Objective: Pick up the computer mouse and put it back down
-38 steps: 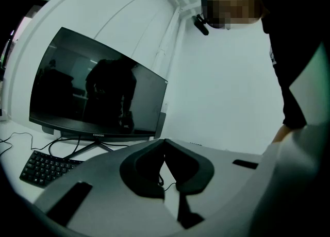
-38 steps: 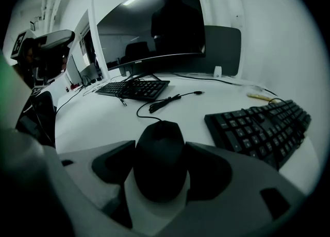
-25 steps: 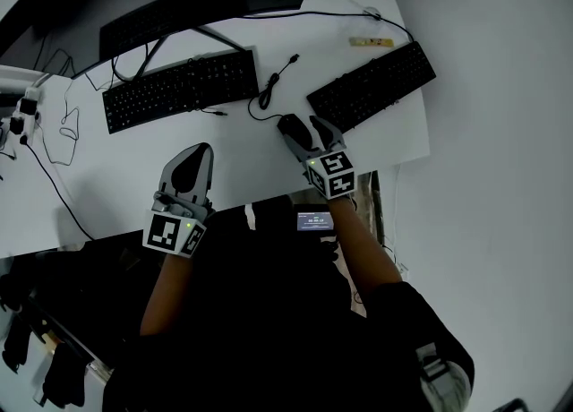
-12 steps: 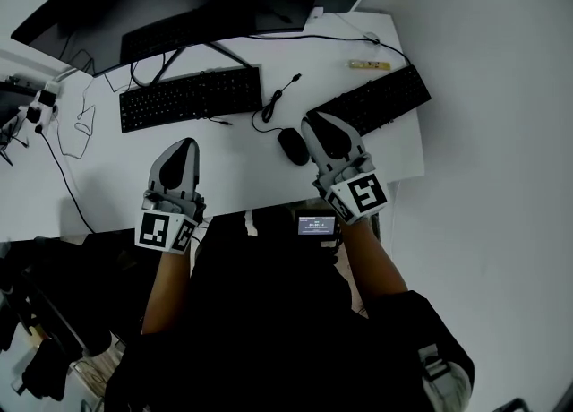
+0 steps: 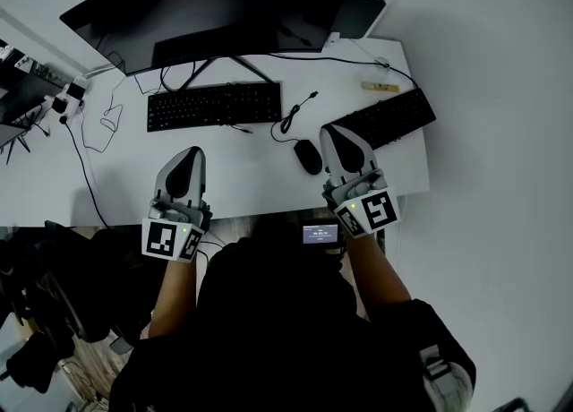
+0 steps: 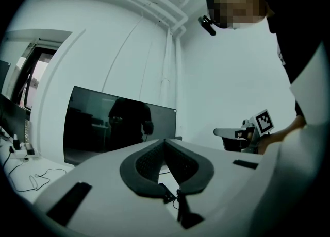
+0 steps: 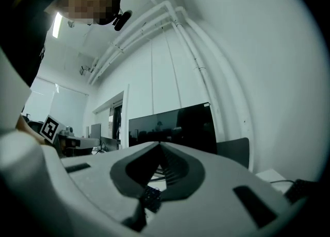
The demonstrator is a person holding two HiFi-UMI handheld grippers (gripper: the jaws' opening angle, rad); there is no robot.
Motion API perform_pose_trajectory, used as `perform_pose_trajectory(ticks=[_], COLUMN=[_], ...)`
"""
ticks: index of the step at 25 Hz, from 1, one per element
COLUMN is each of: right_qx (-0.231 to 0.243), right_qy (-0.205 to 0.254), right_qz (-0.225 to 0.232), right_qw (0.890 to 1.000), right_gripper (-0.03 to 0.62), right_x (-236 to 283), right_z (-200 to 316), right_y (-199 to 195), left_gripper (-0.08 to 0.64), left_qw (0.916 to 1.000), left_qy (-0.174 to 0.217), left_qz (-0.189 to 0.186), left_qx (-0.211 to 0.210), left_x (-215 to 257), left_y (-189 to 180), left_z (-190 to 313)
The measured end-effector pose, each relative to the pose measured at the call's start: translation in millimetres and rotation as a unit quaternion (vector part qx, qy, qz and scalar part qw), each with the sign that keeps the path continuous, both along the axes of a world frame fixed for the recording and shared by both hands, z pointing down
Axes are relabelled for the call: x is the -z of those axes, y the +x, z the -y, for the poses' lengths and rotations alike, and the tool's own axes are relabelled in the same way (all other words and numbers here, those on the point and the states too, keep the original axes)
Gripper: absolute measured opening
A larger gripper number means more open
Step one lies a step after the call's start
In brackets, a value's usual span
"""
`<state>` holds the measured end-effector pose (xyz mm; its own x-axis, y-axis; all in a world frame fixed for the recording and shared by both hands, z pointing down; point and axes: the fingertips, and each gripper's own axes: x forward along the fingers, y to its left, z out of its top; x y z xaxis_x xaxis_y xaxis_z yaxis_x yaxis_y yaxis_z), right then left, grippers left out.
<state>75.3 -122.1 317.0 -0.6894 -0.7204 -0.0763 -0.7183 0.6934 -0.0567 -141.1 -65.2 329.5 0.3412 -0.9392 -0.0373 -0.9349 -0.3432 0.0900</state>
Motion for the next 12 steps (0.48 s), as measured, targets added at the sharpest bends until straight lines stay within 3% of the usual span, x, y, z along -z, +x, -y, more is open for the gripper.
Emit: perform_pose_trajectory(ticks=[5, 12], right_qx=[0.003, -0.018], right_qy=[0.006, -0.003], right_qz=[-0.007, -0.026], right_qw=[1.000, 1.000], right_gripper=[0.002, 0.002], right_x=[1, -13], right_z=[-36, -130], right_y=[-15, -31], left_gripper=[-0.005, -0.005], left_qw=[0.9999, 0.9992], left_qy=[0.013, 0.014], left_qz=[-0.007, -0.031], left_qx=[-0.001, -0.022], left_x=[2, -11], left_y=[-16, -27], left_z=[-36, -125])
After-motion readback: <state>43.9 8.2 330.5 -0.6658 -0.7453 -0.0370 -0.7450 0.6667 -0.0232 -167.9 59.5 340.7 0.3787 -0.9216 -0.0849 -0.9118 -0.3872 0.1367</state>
